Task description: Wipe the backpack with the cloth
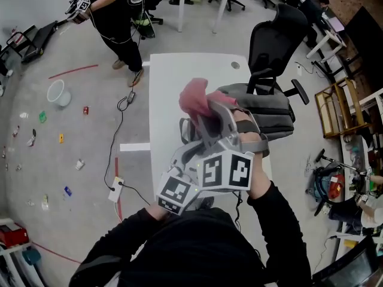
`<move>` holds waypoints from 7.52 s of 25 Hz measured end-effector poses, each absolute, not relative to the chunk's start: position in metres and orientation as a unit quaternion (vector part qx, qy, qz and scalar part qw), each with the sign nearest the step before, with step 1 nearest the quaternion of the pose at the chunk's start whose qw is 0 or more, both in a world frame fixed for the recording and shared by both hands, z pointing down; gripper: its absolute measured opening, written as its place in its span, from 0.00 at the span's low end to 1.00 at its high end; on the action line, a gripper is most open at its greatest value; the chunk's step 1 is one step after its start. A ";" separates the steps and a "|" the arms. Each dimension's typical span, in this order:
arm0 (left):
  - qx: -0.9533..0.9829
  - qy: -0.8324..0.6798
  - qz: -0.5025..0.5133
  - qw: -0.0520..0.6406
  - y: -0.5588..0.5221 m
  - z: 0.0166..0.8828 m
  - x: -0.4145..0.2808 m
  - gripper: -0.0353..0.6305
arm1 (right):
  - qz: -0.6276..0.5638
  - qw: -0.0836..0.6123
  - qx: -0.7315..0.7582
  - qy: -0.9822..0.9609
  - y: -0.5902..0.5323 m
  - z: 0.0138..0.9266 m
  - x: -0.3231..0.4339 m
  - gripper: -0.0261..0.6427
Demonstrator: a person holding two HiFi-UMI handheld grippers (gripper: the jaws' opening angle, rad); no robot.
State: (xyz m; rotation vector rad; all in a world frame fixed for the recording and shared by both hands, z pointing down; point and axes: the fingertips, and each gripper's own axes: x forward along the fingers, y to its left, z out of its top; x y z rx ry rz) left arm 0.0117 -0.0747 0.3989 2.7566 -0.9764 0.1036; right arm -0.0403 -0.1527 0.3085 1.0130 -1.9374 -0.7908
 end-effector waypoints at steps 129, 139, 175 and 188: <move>0.936 -0.337 0.099 -0.029 -0.108 0.309 0.006 0.10 | 0.133 -0.029 0.671 -0.729 -0.094 0.360 0.249 0.14; 0.937 -0.326 0.118 -0.042 -0.099 0.304 0.010 0.10 | 0.185 -0.084 0.690 -0.694 -0.088 0.380 0.237 0.14; 0.922 -0.379 0.080 0.005 -0.110 0.310 0.008 0.10 | 0.179 -0.054 0.698 -0.692 -0.088 0.393 0.314 0.14; 0.927 -0.360 0.101 -0.012 -0.101 0.309 0.009 0.10 | 0.218 -0.009 0.618 -0.756 -0.099 0.425 0.201 0.14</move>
